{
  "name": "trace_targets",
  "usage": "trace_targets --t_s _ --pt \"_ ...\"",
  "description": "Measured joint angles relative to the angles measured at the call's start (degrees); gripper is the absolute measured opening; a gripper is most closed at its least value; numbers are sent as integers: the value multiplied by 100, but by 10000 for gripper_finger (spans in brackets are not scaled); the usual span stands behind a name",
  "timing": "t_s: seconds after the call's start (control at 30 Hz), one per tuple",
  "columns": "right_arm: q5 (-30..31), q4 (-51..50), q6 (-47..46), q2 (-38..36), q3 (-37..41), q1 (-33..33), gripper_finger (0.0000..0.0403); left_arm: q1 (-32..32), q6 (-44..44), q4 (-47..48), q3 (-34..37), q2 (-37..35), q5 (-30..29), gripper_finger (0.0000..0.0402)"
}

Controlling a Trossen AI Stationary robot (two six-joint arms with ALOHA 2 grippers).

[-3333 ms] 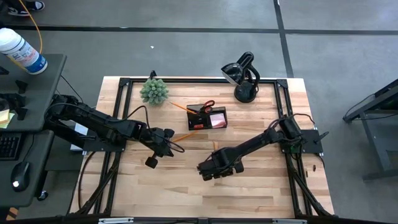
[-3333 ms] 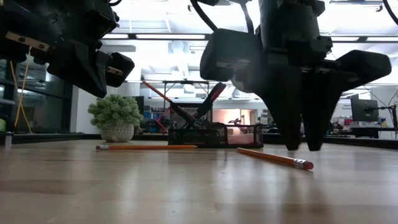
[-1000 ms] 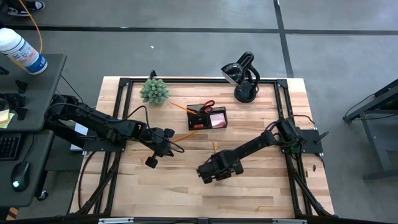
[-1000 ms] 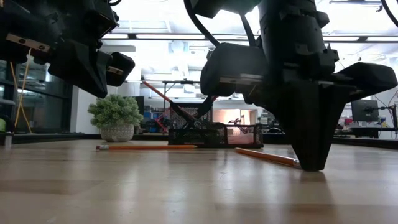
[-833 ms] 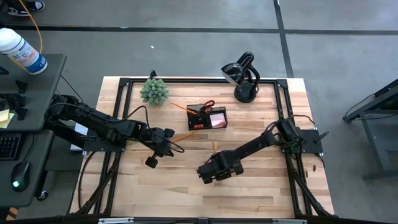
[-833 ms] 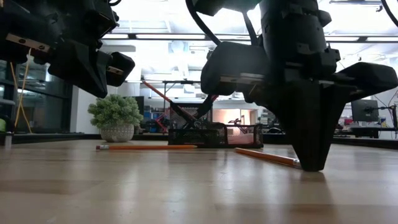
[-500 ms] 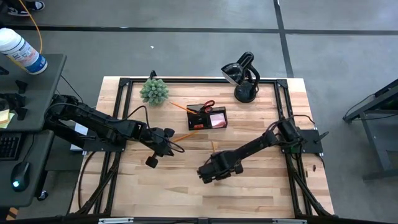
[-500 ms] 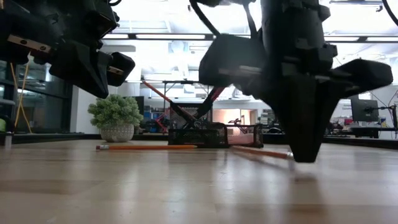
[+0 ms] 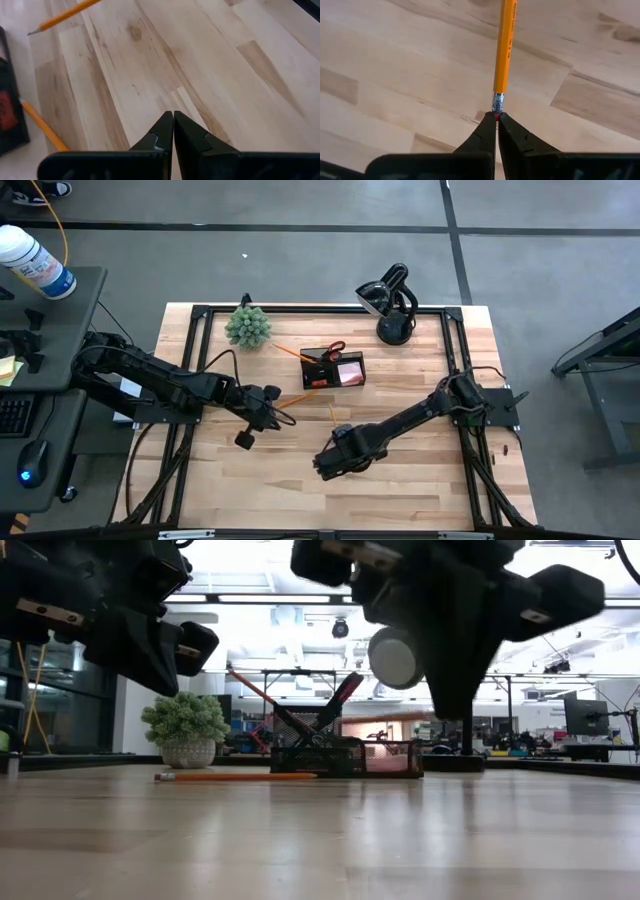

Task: Pick and place office supplies into organizer
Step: Put the right pencil into the desk organizer

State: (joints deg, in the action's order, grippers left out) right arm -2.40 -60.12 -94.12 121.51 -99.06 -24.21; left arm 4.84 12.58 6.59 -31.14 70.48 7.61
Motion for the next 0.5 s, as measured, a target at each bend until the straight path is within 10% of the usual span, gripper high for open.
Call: trace_targets --t_s 0.5 --pt "873 -251 666 -2 -678 11 0 3 195 -538 2 0 -277 5"
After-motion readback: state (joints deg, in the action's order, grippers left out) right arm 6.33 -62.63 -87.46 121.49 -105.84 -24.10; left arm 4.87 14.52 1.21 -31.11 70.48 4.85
